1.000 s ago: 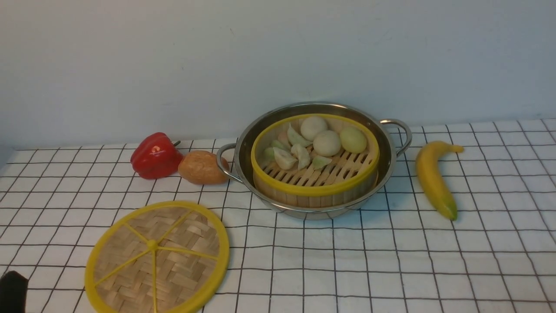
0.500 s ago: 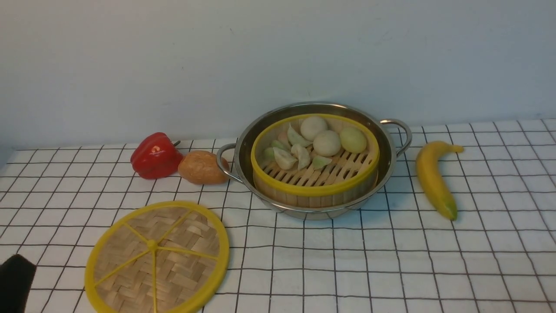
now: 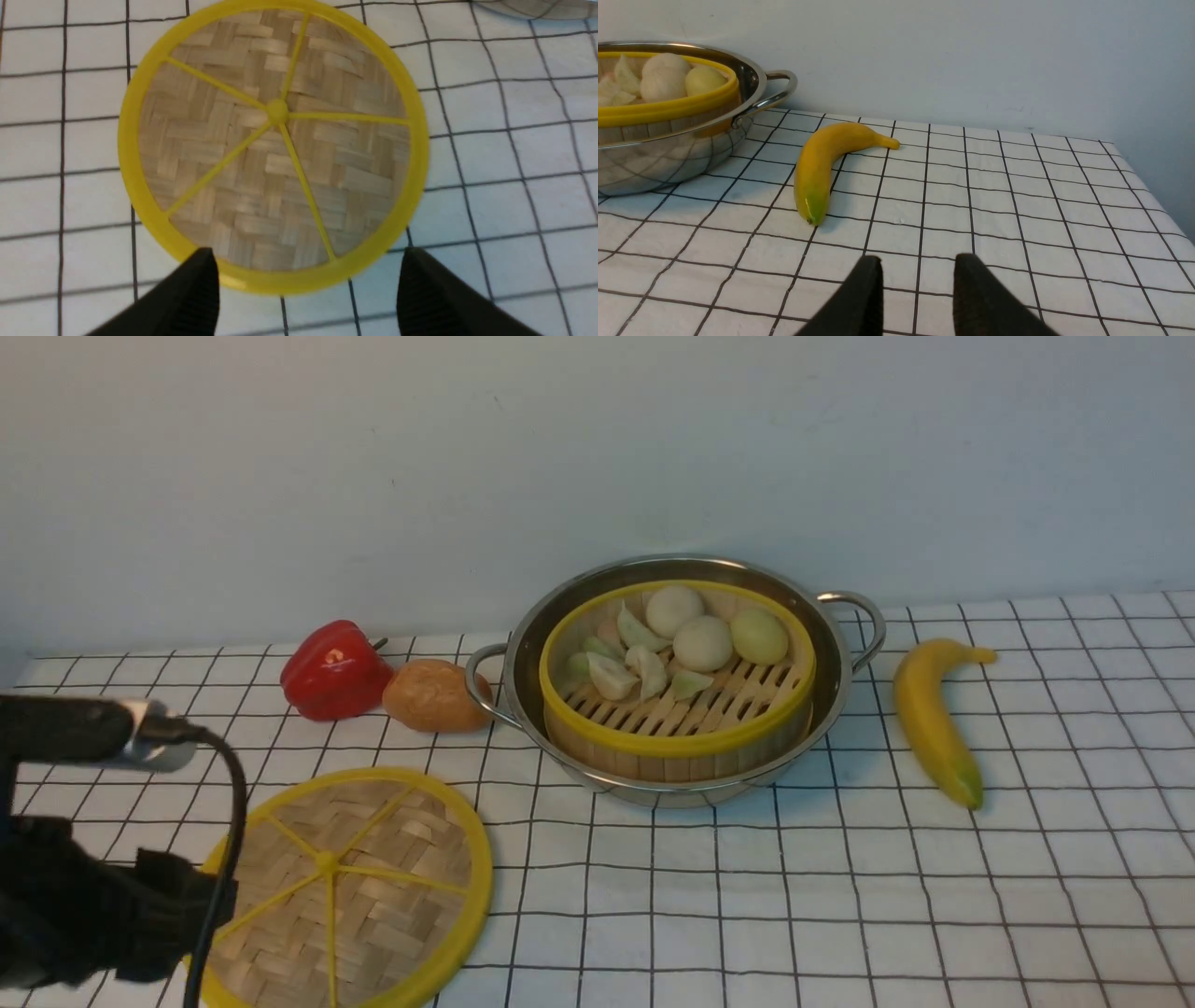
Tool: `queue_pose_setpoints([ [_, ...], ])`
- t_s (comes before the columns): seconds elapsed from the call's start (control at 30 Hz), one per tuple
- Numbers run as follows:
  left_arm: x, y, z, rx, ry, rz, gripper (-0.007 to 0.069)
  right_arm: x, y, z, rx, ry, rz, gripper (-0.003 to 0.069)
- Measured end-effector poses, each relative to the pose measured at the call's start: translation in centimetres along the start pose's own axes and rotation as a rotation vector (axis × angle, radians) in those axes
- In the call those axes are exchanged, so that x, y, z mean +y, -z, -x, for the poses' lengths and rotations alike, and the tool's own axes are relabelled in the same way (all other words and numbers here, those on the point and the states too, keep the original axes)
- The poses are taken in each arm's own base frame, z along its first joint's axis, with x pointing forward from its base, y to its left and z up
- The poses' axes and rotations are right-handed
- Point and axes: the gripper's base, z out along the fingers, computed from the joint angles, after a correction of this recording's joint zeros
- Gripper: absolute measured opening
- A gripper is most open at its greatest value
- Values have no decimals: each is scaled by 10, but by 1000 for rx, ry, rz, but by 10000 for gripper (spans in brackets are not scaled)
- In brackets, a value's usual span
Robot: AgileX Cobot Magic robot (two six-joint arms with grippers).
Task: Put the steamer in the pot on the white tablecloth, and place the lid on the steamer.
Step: 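Grasp the bamboo steamer lid lying on the table by its centre knob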
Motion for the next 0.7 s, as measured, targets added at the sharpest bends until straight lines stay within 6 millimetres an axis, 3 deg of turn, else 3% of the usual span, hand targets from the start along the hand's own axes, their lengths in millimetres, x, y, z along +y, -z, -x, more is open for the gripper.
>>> queue_pose_setpoints([
  [0.13,11,-44,24,117,42,-43,473,0,0,0,0,1,0,240],
  [0.27,18,-75,43,262,52,-99,473,0,0,0,0,1,0,240],
  [0.53,29,-110,78,345,54,-138,473,0,0,0,0,-7,0,240],
  [0.7,32,-131,78,390,54,-148,473,0,0,0,0,-7,0,240],
])
